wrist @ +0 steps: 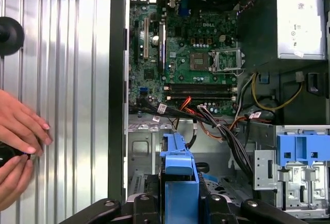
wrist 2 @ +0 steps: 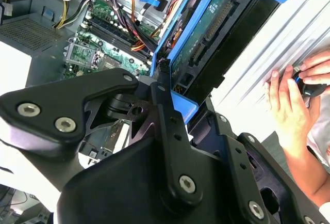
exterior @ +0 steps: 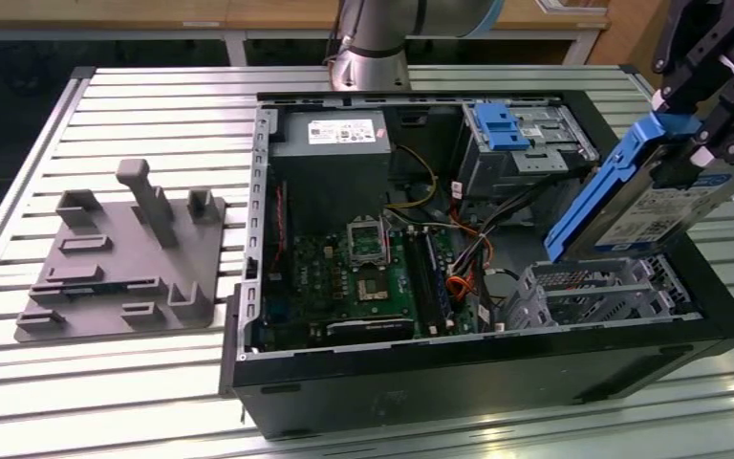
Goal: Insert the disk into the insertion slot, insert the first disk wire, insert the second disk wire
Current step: 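Insert the disk into the insertion slot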
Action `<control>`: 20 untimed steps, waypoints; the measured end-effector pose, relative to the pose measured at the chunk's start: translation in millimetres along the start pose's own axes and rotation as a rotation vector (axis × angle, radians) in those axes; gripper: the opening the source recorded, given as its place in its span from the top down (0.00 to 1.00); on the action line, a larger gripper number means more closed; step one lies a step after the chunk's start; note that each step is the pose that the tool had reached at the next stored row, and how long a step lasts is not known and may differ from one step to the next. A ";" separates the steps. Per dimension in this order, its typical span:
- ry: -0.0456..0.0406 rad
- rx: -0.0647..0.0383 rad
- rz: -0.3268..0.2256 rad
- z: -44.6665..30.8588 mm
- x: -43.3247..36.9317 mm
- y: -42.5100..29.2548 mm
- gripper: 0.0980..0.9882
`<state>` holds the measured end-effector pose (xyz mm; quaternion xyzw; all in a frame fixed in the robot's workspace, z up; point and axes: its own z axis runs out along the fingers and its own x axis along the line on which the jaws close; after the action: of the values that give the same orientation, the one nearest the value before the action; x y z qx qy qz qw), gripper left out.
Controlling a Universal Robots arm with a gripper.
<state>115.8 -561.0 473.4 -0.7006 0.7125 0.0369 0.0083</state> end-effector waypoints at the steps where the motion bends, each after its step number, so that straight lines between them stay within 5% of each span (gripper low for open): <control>1: -0.0001 0.000 0.000 0.5 0.1 -0.1 0.70; 20: 0.0003 0.000 0.000 10.6 1.4 -0.5 0.70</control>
<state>115.9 -561.7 462.7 -0.7006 0.7125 0.0367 0.0082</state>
